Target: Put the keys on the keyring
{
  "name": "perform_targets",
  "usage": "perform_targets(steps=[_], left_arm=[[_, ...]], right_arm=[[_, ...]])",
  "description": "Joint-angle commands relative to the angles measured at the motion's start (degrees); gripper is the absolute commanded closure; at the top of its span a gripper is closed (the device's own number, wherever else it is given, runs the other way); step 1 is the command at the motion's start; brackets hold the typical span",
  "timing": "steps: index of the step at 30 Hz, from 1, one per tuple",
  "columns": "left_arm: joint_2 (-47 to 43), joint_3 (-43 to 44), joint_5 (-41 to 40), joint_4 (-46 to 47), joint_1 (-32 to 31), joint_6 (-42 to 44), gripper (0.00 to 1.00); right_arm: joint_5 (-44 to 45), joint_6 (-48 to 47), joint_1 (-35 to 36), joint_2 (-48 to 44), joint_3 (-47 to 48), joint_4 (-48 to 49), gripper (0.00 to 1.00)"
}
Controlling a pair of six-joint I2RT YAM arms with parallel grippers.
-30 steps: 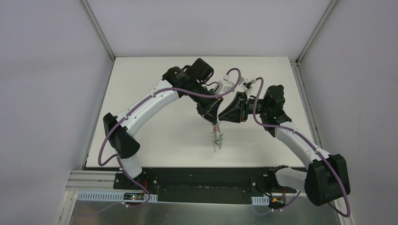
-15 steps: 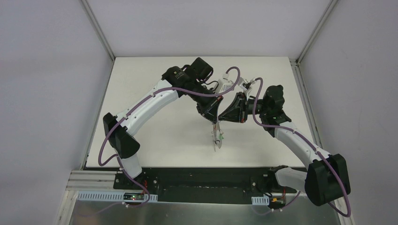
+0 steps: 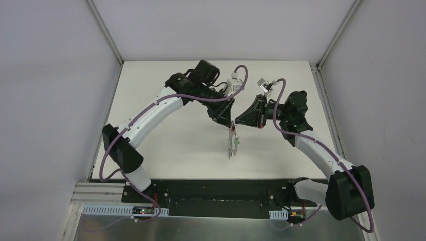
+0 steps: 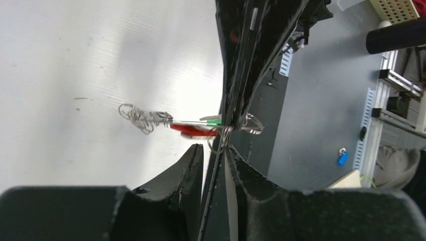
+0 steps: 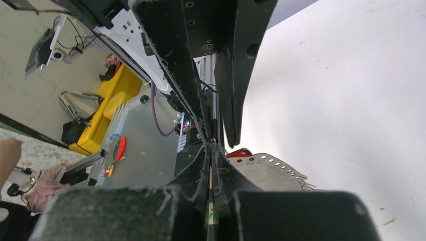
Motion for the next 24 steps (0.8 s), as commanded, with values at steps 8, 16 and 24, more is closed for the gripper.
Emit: perform_targets(steps=[8,16,24], left_arm=[[-11.26,-9.96,-3.71,17.46,1.37,6.47,0.61],[-13.14,-13.87,-7.16,19.49,-1.27,16.47,0.56],[-12.00,-14.08,-7.70,19.73,-2.48,17.90,0.58]], right_arm=[[3.07,9.68,-2.10,-0.11,1.82,10.62,1.00],[3.52,11.09,-2.65,0.30,1.56,11.61,1.00],[3.61,11.01,-2.95,0.70,1.03,11.73,1.00]])
